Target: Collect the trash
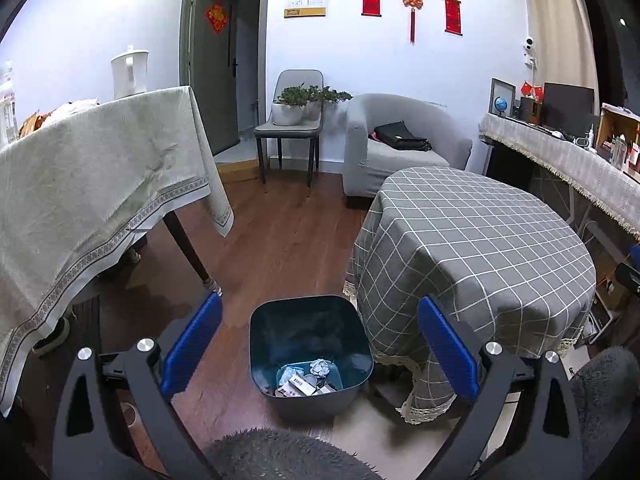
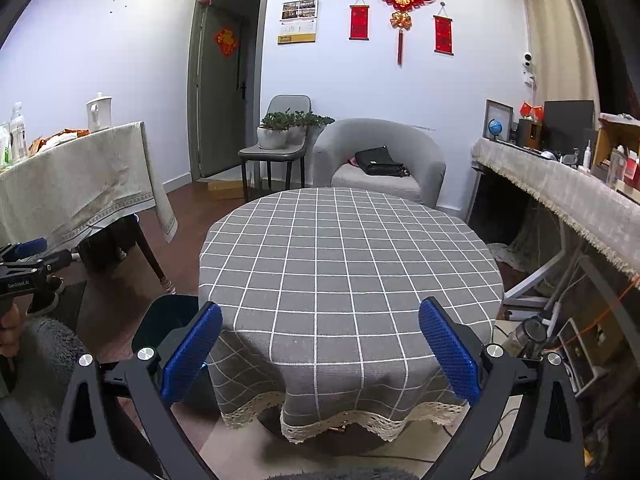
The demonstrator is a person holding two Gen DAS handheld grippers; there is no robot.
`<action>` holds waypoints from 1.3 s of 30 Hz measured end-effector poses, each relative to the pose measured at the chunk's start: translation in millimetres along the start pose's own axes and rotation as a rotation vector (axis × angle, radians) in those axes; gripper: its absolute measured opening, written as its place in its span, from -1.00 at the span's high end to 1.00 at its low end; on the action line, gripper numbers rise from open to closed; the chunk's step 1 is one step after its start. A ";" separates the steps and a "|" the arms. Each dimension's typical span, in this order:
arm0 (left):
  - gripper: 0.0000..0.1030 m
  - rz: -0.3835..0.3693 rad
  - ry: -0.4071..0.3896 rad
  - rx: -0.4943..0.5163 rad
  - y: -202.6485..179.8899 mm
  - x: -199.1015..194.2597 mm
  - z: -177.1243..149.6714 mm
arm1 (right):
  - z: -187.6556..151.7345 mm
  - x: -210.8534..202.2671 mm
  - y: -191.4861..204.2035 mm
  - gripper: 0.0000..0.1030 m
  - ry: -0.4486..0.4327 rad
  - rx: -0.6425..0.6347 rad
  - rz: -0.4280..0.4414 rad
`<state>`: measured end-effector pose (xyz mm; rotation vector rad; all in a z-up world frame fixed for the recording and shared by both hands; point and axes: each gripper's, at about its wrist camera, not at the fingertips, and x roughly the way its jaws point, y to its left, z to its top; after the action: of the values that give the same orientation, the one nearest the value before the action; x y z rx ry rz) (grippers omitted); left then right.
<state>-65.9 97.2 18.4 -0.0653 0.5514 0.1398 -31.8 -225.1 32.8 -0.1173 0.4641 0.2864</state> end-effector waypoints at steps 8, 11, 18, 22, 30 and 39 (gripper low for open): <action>-0.93 -0.003 0.002 0.004 -3.5 -0.6 -1.7 | -0.8 0.9 0.9 -0.93 0.002 0.015 0.005; -0.93 -0.004 0.002 0.012 -6.4 -1.2 -2.2 | -1.3 1.1 1.4 -0.93 0.003 0.020 0.005; -0.93 -0.006 0.003 0.021 -9.2 -1.4 -3.0 | -2.3 1.1 1.3 -0.93 0.004 0.012 0.002; -0.93 -0.006 0.000 0.032 -11.2 -1.6 -3.0 | -2.6 0.6 2.0 -0.93 0.004 0.013 0.002; -0.93 -0.007 0.001 0.029 -12.4 -1.0 -3.6 | -2.2 1.3 1.7 -0.93 0.005 0.011 0.002; -0.93 -0.006 -0.005 0.031 -14.8 -2.4 -5.1 | -2.3 1.2 1.9 -0.93 0.005 0.013 0.002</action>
<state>-68.4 81.8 15.7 -0.0363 0.5485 0.1260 -32.3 -223.3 30.1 -0.1055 0.4710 0.2848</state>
